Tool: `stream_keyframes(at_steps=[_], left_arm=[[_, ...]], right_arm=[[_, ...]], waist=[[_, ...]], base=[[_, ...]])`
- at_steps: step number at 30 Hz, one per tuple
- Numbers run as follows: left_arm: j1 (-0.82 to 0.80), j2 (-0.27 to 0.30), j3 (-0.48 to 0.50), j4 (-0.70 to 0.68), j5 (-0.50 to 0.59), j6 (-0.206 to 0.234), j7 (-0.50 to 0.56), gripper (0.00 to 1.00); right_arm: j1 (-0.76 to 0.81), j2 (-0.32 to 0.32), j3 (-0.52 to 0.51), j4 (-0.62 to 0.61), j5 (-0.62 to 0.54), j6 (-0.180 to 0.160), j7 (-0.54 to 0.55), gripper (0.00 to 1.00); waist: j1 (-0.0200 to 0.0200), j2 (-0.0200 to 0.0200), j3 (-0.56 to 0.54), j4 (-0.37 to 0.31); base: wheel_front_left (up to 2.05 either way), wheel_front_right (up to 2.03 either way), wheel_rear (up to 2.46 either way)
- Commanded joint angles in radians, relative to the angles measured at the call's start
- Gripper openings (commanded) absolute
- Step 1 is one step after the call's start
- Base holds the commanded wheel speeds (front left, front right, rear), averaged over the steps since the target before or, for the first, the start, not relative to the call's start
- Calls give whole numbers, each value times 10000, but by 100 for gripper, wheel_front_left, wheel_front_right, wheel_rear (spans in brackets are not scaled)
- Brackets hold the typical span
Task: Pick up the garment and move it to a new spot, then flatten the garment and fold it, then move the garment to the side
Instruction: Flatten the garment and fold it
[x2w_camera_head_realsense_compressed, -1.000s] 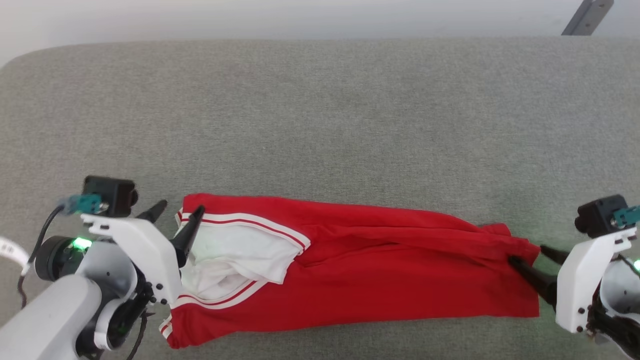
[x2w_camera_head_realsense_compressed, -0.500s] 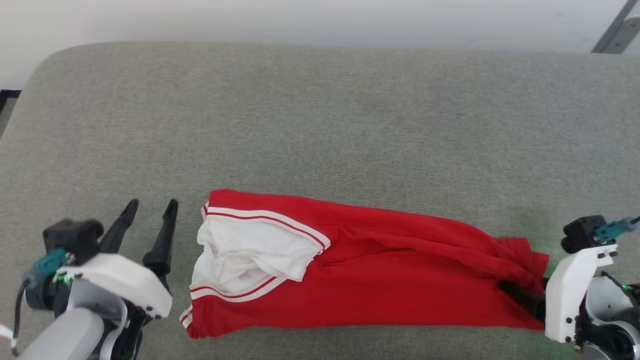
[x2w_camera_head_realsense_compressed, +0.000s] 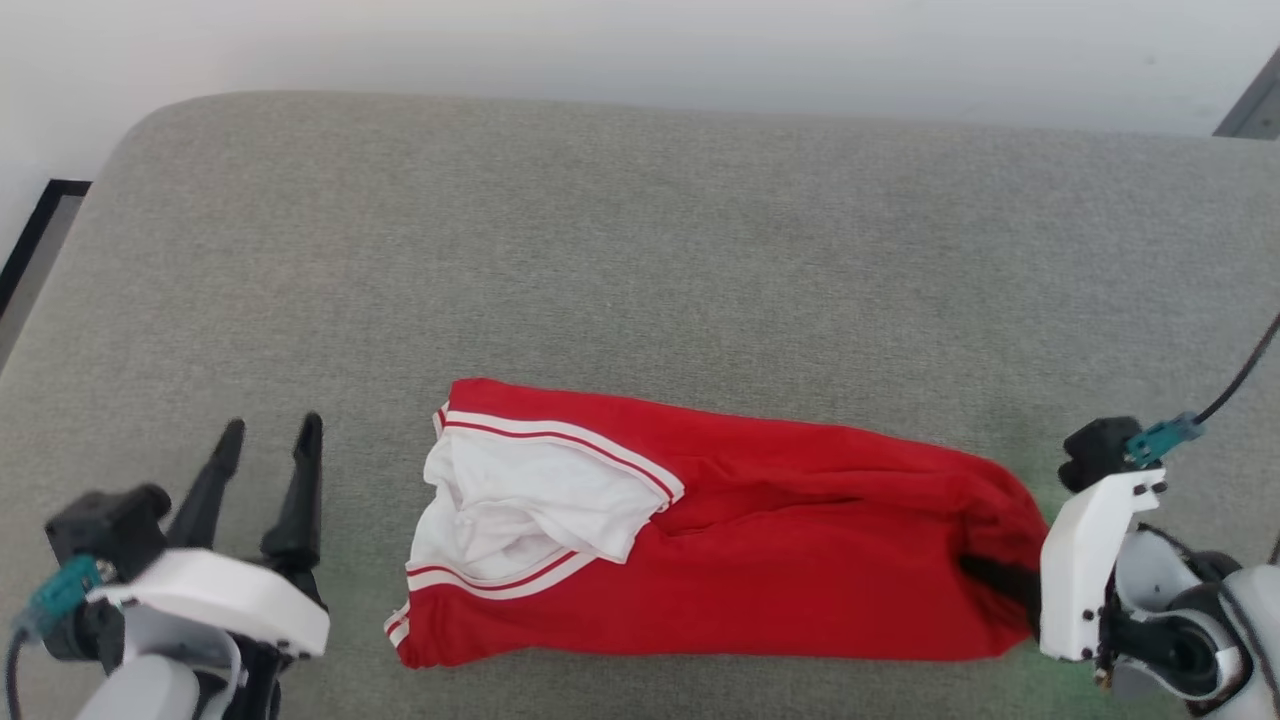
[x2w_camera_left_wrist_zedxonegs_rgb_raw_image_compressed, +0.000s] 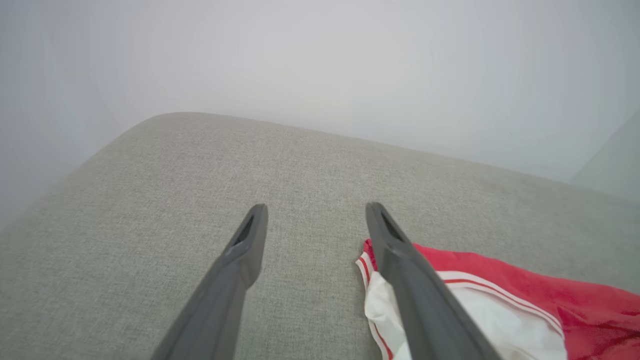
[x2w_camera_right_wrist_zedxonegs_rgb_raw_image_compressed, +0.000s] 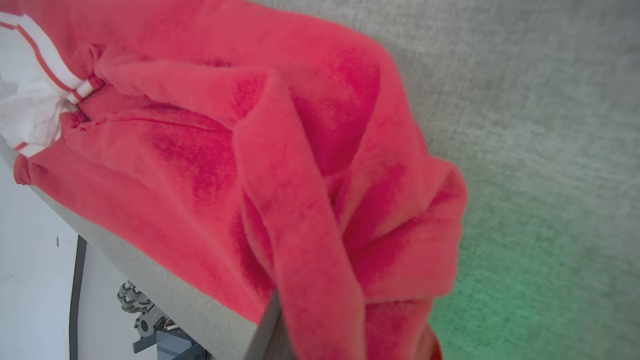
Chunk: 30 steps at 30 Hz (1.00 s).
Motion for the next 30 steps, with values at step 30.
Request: stream_keyframes(at_steps=[30], left_arm=[[1785,-3426,4999,-414,3502,-2701,-64,100]], right_arm=[[-1001,-3119,-1597,3085,985,1,-2220,0]], waist=[[0,0,155,-412]], base=[[0,0,0]])
